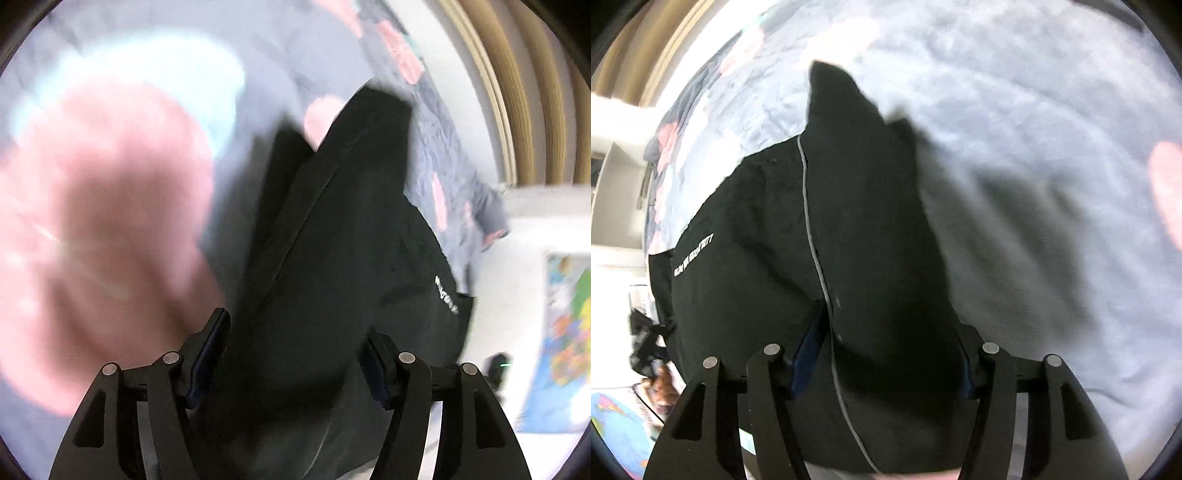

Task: Fold large clothes
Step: 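Lower the folded jacket onto the bed and open both tools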

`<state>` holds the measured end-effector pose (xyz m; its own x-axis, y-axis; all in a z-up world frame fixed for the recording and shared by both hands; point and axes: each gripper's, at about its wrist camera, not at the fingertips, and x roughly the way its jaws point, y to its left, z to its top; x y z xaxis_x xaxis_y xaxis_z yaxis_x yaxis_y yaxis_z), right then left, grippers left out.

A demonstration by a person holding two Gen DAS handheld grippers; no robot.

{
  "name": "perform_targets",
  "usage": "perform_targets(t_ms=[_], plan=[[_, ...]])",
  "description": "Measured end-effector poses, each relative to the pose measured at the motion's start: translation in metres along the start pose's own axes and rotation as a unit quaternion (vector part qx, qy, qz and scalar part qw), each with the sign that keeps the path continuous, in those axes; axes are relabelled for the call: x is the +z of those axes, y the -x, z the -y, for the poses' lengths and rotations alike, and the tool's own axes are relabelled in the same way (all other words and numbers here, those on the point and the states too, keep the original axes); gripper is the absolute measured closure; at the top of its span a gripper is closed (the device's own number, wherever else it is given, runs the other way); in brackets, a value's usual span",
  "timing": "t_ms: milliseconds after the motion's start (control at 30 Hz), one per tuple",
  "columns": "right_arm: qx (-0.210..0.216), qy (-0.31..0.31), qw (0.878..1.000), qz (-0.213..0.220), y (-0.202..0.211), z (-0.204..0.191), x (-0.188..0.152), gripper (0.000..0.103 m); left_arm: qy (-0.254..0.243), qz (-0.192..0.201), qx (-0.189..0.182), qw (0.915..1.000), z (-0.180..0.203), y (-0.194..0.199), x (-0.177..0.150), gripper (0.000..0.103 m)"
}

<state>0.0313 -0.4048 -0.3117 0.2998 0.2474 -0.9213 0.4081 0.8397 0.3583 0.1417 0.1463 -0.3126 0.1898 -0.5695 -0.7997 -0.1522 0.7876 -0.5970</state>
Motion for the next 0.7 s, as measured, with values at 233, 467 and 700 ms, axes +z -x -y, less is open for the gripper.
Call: perform_targets(t_ms=[233, 467, 700], plan=[[-0.061, 0.093, 0.99, 0.086, 0.08, -0.043, -0.017, 0.034, -0.133, 0.082, 0.093, 0.9833, 0.069, 0.078, 0.009, 0.035], [-0.113, 0.187, 0.971, 0.096, 0.03, -0.135, -0.041, 0.034, -0.232, 0.044, 0.12, 0.9643, 0.134, 0.009, -0.028, 0.035], [-0.17, 0.173, 0.97, 0.03, -0.066, -0.13, -0.052, 0.034, -0.225, 0.013, 0.188, 0.956, 0.112, -0.06, -0.042, 0.032]])
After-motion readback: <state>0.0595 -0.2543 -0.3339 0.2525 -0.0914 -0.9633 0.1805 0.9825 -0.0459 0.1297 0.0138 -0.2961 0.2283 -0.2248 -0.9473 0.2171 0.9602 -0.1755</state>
